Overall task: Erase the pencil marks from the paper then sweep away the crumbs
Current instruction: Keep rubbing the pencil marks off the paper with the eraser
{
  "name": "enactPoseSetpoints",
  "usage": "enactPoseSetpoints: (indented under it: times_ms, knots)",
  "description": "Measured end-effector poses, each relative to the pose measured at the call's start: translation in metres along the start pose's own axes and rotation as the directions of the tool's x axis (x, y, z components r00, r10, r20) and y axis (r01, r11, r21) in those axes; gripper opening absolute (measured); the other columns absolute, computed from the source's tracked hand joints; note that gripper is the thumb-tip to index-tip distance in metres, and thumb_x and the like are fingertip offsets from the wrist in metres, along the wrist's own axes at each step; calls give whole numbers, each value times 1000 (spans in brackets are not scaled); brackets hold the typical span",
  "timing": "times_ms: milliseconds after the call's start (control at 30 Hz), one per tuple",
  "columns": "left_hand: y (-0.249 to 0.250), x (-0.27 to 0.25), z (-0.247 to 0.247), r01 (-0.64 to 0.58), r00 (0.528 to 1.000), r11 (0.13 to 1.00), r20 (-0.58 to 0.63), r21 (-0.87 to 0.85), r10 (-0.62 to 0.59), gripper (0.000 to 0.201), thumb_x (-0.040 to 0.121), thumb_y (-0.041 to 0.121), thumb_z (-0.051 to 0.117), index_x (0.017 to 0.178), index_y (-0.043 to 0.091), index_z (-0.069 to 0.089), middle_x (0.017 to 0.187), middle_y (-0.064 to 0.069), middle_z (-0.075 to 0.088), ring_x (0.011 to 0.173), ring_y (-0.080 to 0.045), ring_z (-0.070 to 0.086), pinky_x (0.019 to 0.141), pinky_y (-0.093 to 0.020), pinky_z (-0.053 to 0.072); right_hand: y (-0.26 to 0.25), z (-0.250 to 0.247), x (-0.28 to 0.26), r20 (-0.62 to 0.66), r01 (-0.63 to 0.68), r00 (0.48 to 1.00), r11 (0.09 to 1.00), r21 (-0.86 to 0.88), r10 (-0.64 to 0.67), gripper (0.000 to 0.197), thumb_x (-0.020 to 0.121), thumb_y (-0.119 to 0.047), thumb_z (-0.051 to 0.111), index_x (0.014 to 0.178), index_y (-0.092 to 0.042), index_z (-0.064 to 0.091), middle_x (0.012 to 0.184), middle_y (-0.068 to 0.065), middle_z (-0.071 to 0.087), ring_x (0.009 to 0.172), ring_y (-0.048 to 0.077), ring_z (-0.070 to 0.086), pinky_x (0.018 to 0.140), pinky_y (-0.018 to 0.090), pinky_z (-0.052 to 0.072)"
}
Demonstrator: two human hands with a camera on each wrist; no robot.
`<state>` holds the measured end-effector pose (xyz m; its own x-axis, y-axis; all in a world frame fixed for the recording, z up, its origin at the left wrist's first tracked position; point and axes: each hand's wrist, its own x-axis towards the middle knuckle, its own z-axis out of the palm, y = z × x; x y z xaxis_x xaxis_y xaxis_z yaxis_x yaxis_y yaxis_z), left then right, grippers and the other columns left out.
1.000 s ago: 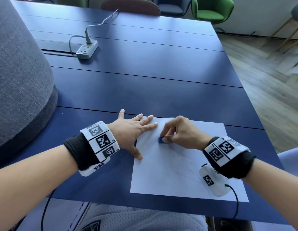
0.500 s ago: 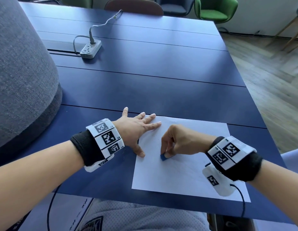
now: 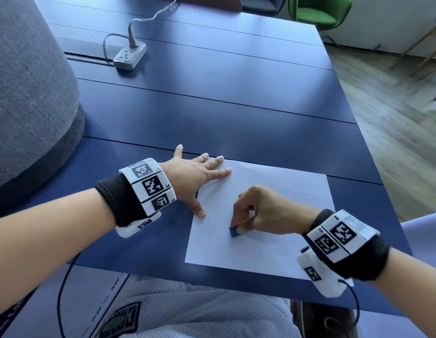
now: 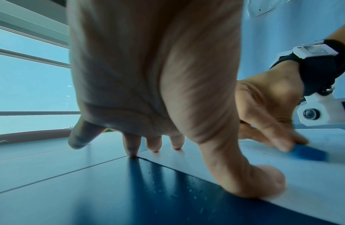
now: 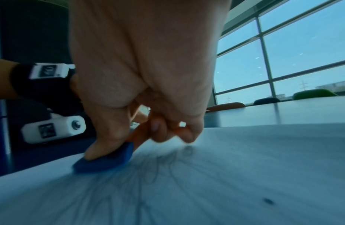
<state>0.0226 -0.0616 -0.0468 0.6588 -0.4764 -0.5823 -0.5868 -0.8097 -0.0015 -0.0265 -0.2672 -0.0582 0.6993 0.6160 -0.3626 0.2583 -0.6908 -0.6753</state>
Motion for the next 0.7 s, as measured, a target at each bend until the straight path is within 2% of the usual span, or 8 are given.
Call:
enactPoseSetpoints:
  times_ms: [100,200,267,400,467,533,600,700]
  knots:
    - [0,-1,0,0,1000,1000,5,1,0,120,72,64,73,152,42,-14,161,9,-22,150,-19,-11,107,-76,-1,-5,-3,-3,97,13,995,999,-34,-10,15,72,-6,77,79,-20,77,74,0,72,70,13,62,68,26,51]
    - [1,-2,0,5,1000,1000,7,3,-5,119,72,64,73,152,43,-14,161,10,-22,150,-18,-11,107,-75,0,-6,1,9,-71,69,995,998,-2,-69,19,71,-2,74,77,-20,77,72,-3,73,66,7,57,67,27,51]
    - [1,-1,0,4,1000,1000,6,-1,-4,119,72,64,73,152,42,-13,161,9,-22,150,-19,-11,107,-75,0,-4,3,5,-92,75,993,997,24,-72,17,71,-3,76,78,-19,77,74,-3,72,67,6,56,67,26,49]
    - [1,-2,-2,2,1000,1000,6,11,-2,119,73,64,72,152,41,-14,161,9,-21,150,-20,-11,107,-75,-1,-7,-2,-13,139,43,990,996,-75,-32,13,73,-8,77,80,-20,77,74,-6,69,71,5,57,70,23,50]
    - [2,-3,-2,-1,1000,1000,2,26,1,119,73,64,72,152,41,-13,162,8,-21,150,-21,-10,108,-74,-2,-10,-2,-9,106,63,993,996,-70,-55,14,73,-8,78,80,-20,78,74,-6,69,70,5,56,68,18,47]
    - [2,-3,-1,-4,1000,999,-5,32,4,118,72,65,72,152,42,-12,162,8,-19,150,-24,-9,111,-70,-1,-11,1,-3,1,81,997,996,-36,-81,13,73,-9,78,82,-18,78,73,-6,66,68,5,55,65,15,43]
    - [3,-2,-1,-6,1000,998,-24,68,7,117,71,67,71,153,43,-10,163,8,-15,149,-30,0,115,-62,6,-9,3,-5,-37,74,997,997,-17,-74,13,73,-9,79,82,-19,78,74,-5,66,70,7,56,66,18,46]
    - [7,-1,-2,-7,998,989,-56,151,16,116,72,70,68,154,40,-8,164,5,-11,140,-29,14,110,-50,17,-10,1,-16,105,39,994,999,-31,-36,13,74,-8,77,82,-18,77,77,-4,68,72,6,57,72,25,50]
